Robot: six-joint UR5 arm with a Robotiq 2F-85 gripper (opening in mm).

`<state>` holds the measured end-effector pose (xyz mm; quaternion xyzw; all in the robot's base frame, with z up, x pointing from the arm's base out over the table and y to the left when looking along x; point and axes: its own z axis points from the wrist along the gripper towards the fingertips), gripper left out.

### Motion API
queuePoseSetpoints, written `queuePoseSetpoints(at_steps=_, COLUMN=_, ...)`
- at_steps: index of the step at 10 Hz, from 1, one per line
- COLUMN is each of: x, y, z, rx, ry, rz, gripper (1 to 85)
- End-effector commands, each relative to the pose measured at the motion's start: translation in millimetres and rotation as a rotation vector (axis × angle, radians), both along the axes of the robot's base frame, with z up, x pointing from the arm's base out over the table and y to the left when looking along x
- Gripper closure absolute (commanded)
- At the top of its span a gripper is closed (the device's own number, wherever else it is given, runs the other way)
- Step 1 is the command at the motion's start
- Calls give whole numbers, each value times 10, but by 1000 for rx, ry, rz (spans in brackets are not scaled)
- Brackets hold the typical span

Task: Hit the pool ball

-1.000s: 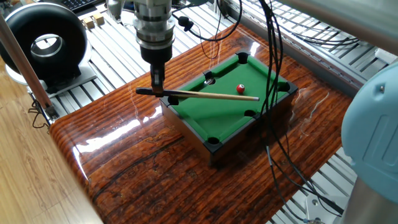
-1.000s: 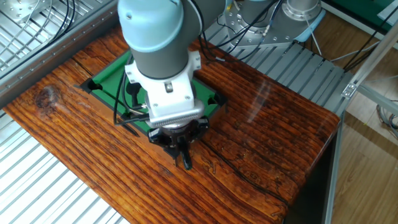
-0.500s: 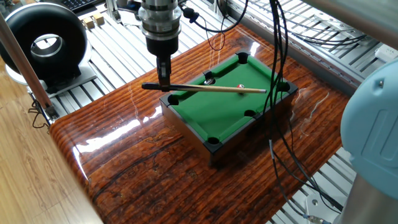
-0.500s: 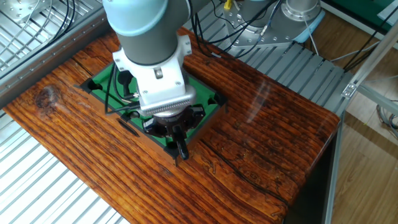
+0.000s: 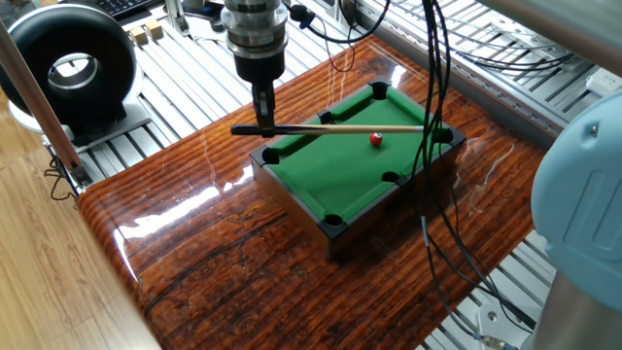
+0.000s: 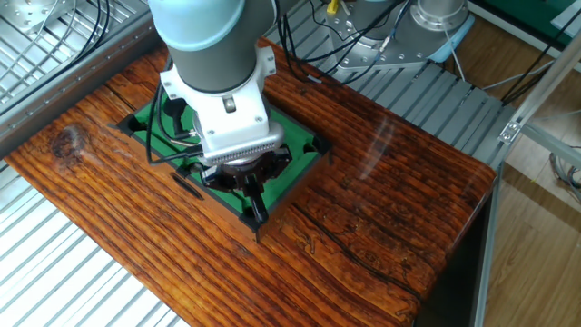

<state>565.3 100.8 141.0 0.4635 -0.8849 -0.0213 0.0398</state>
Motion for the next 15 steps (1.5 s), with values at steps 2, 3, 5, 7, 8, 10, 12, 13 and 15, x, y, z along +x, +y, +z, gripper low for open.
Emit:
queuePoseSetpoints(at_steps=2, x=-24, y=-2, z=21, rx=-2, ry=10, rz=-61, gripper=847)
queuePoseSetpoints(at_steps=3, x=39, y=93, z=17, rx=36, ry=-13, rz=-64, gripper=847)
queuePoseSetpoints(at_steps=5, x=-25, y=202, z=30, rx=85, ry=10, rz=21, gripper=847)
queuePoseSetpoints(at_steps=7, x=45, y=266, z=75, rx=52, ry=25, rz=40, gripper=847)
queuePoseSetpoints(at_steps=8, x=141, y=421, z=131, rx=52, ry=21, rz=27, gripper=847)
queuePoseSetpoints(at_steps=10, x=341, y=706, z=192, rx=63, ry=-1, rz=-9, gripper=847)
queuePoseSetpoints(at_steps=12, x=595, y=851, z=149, rx=78, ry=-35, rz=-21, gripper=847)
queuePoseSetpoints(at_steps=13, x=747, y=871, z=91, rx=90, ry=-52, rz=-19, gripper=847)
queuePoseSetpoints(at_steps=15, x=1018, y=892, z=-26, rx=104, ry=-84, rz=-73, gripper=847)
